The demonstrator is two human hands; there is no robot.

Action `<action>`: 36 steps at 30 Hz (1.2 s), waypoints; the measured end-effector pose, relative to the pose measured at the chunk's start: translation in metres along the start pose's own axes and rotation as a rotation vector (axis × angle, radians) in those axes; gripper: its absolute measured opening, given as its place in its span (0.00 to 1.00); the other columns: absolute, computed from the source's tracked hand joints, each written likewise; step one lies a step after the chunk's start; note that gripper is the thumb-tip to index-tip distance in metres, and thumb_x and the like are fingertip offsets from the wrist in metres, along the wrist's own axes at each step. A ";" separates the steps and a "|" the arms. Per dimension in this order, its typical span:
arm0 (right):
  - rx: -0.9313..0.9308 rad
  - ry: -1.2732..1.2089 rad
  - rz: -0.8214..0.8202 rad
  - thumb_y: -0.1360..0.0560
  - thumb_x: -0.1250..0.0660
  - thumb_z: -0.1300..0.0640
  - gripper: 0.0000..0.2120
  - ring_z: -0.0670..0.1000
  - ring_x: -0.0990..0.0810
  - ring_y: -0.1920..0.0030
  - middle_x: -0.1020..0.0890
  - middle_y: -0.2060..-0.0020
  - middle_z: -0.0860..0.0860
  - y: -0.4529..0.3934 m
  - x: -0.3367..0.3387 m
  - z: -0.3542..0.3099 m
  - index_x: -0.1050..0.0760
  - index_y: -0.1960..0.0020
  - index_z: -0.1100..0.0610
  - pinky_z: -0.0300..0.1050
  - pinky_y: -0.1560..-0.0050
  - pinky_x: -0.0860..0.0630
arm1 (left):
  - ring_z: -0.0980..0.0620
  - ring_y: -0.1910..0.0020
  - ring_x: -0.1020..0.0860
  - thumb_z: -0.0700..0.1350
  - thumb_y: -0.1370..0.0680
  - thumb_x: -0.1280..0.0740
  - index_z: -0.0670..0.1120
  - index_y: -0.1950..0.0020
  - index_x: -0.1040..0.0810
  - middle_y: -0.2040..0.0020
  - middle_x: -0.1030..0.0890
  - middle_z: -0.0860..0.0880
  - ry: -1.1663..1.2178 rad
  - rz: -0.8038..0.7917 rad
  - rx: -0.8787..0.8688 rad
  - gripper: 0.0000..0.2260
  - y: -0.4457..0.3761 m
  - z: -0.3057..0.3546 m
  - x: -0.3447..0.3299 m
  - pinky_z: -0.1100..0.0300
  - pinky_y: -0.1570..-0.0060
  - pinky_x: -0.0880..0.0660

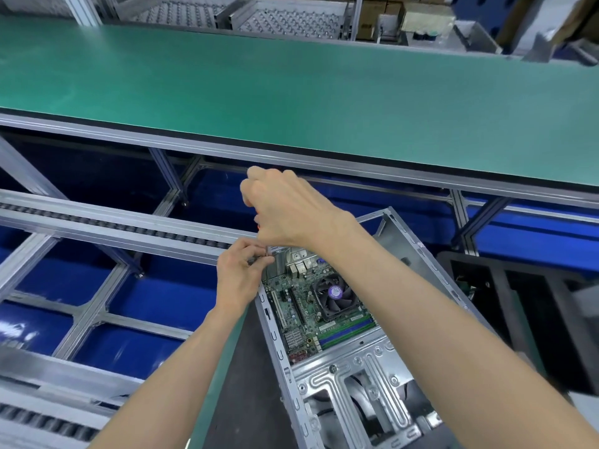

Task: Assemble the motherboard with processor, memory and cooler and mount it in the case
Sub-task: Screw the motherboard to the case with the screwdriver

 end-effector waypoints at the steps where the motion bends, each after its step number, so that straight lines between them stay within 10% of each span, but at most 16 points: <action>1: -0.012 0.036 0.037 0.27 0.33 0.54 0.09 0.56 0.30 0.61 0.31 0.56 0.51 0.001 0.002 0.000 0.30 0.53 0.58 0.50 0.63 0.35 | 0.64 0.58 0.23 0.37 0.29 0.23 0.43 0.61 0.15 0.58 0.20 0.60 0.008 0.001 0.002 0.04 0.000 -0.001 0.000 0.75 0.59 0.31; 36: -0.058 0.057 0.100 0.26 0.34 0.57 0.10 0.56 0.34 0.63 0.39 0.65 0.48 -0.006 0.005 -0.003 0.36 0.53 0.56 0.45 0.69 0.42 | 0.68 0.60 0.26 0.38 0.30 0.22 0.47 0.63 0.20 0.62 0.26 0.61 -0.119 0.053 -0.074 0.09 0.002 0.005 0.005 0.77 0.61 0.35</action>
Point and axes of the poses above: each hand's wrist, its own y-axis away from the middle knuckle, its own x-axis out of the back of the hand, z = x × y, the point moved 9 cm from there along -y, towards the middle knuckle
